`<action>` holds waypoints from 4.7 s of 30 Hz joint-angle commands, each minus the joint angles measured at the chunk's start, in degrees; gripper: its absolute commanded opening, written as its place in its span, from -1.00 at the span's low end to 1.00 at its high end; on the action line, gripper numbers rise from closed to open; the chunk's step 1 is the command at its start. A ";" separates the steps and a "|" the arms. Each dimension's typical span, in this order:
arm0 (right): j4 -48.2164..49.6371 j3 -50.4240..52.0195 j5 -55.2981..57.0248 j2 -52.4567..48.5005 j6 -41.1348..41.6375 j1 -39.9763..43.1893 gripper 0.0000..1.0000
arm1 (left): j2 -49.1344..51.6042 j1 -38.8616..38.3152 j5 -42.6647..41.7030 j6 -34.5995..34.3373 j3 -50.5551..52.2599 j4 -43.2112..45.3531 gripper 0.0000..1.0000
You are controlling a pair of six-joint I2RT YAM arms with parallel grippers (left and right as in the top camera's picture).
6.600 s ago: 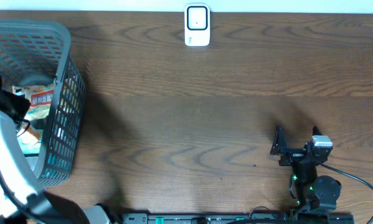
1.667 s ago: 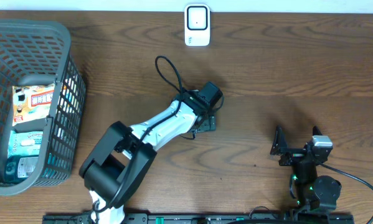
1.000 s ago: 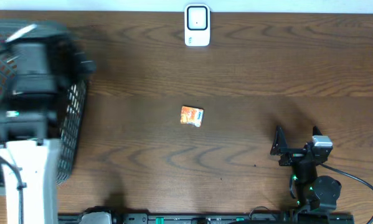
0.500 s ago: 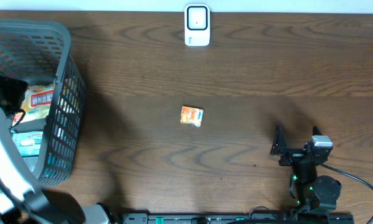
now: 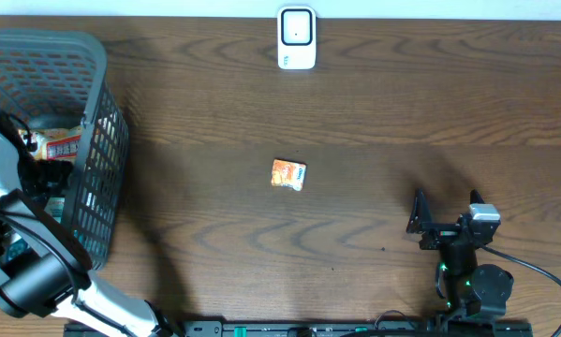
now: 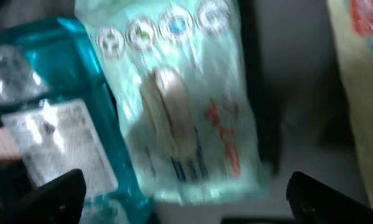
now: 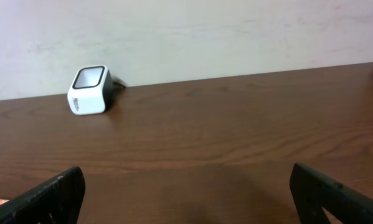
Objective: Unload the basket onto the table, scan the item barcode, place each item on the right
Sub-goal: 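Reach the left gripper back into the basket and grasp the mint-green pack, then carry the mint-green pack out and release it beside the orange pack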
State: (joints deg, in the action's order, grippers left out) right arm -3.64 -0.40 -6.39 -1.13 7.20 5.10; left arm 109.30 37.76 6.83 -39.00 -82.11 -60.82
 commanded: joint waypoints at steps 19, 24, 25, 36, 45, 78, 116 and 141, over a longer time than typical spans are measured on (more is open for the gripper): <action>-0.20 0.09 0.26 0.00 0.46 -0.31 0.98 | -0.68 1.81 0.48 2.58 15.39 18.03 -0.09; -0.20 0.09 0.26 0.00 0.44 -0.31 0.98 | -4.44 1.81 0.48 3.41 12.94 15.21 -0.11; -0.20 0.09 0.26 0.00 0.44 -0.31 0.98 | -5.66 1.81 0.46 3.41 12.15 14.53 -0.11; -0.20 0.09 0.26 0.00 0.46 -0.31 0.98 | -32.72 1.73 -6.03 3.15 5.16 13.62 -0.11; -0.20 0.09 0.26 0.00 0.46 -0.31 0.99 | -41.29 1.29 -4.72 2.71 5.57 13.07 0.84; -0.20 0.09 0.26 0.00 0.44 -0.31 0.99 | -6.47 1.44 -4.72 1.84 23.89 25.35 -0.02; -0.20 0.09 0.26 0.00 0.44 -0.31 0.99 | -50.05 -40.09 -15.82 1.01 9.11 24.70 -0.59; -0.20 0.09 0.26 0.00 0.44 -0.31 0.98 | 3.52 -63.12 -7.63 -2.93 9.14 24.48 -0.10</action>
State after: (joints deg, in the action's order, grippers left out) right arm -3.64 -0.40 -6.39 -1.13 7.20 5.10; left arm 112.99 -24.43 0.23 -40.58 -72.66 -36.69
